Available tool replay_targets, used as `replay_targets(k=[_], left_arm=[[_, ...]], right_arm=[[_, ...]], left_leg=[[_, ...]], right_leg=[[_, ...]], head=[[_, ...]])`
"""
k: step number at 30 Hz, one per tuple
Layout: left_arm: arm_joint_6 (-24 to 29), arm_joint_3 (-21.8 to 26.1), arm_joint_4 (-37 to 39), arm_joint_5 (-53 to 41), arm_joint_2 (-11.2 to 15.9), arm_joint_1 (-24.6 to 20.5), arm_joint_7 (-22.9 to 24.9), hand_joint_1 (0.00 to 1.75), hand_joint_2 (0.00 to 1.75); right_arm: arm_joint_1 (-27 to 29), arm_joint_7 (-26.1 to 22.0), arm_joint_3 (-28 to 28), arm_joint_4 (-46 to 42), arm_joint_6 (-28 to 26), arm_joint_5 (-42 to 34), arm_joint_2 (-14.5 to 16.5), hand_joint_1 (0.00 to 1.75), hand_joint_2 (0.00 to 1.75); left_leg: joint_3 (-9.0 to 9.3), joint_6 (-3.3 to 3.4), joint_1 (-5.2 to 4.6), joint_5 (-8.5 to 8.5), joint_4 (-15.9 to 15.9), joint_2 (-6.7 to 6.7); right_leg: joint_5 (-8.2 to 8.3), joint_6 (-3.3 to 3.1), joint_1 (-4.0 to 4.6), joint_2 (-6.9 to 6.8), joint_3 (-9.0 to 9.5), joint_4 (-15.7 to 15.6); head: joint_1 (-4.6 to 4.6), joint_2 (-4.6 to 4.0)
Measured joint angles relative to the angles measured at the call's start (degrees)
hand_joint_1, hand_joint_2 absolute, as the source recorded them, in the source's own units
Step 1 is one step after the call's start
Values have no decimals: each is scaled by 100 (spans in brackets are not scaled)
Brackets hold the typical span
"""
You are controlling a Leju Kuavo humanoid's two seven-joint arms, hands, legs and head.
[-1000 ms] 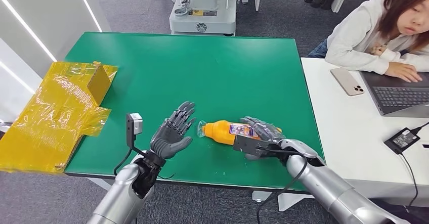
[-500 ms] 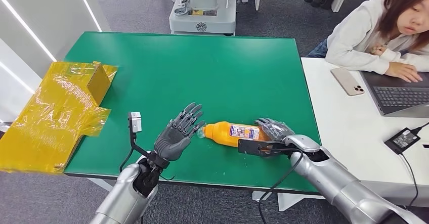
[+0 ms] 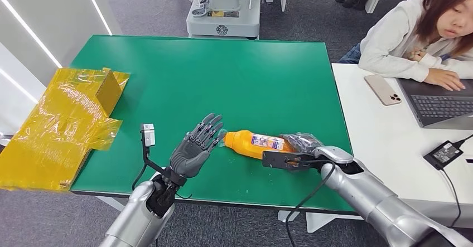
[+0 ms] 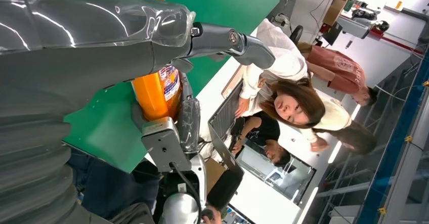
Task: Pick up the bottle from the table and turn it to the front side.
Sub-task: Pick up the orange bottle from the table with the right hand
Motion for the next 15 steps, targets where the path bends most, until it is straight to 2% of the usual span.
replay_targets(k=[11,13,15], left_arm=[[127,0,0,-67,3,39,-27,0,175],[312,0,0,-253,7,72,-116,0,175],[820,0,-18,-707,13,108,-344,0,175]], right_arm=[[87,-198,-23,53,-189,-364,1,175,175],[163,-327,-99,58,-218,-602,2,175,175],[321,-580,-282,3,-284,-1151,7,175,175]], left_leg=[[1,2,1,-2,0,0],[1,2,1,-2,0,0],[1,2,1,-2,-1,-2]], right_leg=[[-1,0,1,1,0,-1],[-1,0,1,0,0,-1],[-1,0,2,-2,1,-1]], head=[[1,0],[1,0],[2,0]])
